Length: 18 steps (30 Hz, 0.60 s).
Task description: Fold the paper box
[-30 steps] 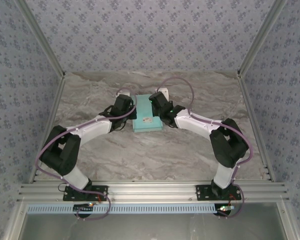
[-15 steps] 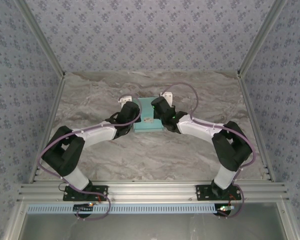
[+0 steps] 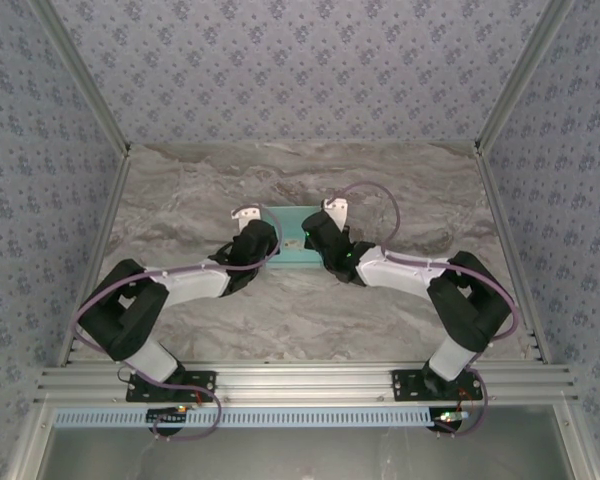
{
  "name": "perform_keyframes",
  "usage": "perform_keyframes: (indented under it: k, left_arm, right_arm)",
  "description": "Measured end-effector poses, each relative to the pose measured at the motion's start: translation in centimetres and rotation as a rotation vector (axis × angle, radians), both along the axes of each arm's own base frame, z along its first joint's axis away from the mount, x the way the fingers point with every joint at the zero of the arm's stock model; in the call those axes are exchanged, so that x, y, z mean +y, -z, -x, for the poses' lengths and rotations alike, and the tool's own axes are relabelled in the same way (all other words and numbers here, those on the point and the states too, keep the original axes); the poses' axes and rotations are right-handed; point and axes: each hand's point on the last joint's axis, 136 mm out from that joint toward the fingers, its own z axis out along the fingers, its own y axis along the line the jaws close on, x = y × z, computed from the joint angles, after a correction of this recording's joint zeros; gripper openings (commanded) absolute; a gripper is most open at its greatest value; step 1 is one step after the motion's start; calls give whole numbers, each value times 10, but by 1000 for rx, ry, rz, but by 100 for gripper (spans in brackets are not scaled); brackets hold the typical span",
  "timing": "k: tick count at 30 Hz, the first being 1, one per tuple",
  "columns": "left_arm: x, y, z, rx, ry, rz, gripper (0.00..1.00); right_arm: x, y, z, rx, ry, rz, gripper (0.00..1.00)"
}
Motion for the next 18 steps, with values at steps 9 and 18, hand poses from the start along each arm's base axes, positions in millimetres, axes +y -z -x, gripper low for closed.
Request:
perform_keyframes:
  k: [9, 18]
  left_arm:
    - [7, 3, 14, -40, 11, -4, 0]
    - [16, 5, 20, -61, -3, -13, 0]
  right_arm:
    - [4, 4, 15, -17, -2, -41, 11]
    - [12, 6, 26, -7, 8, -96, 13]
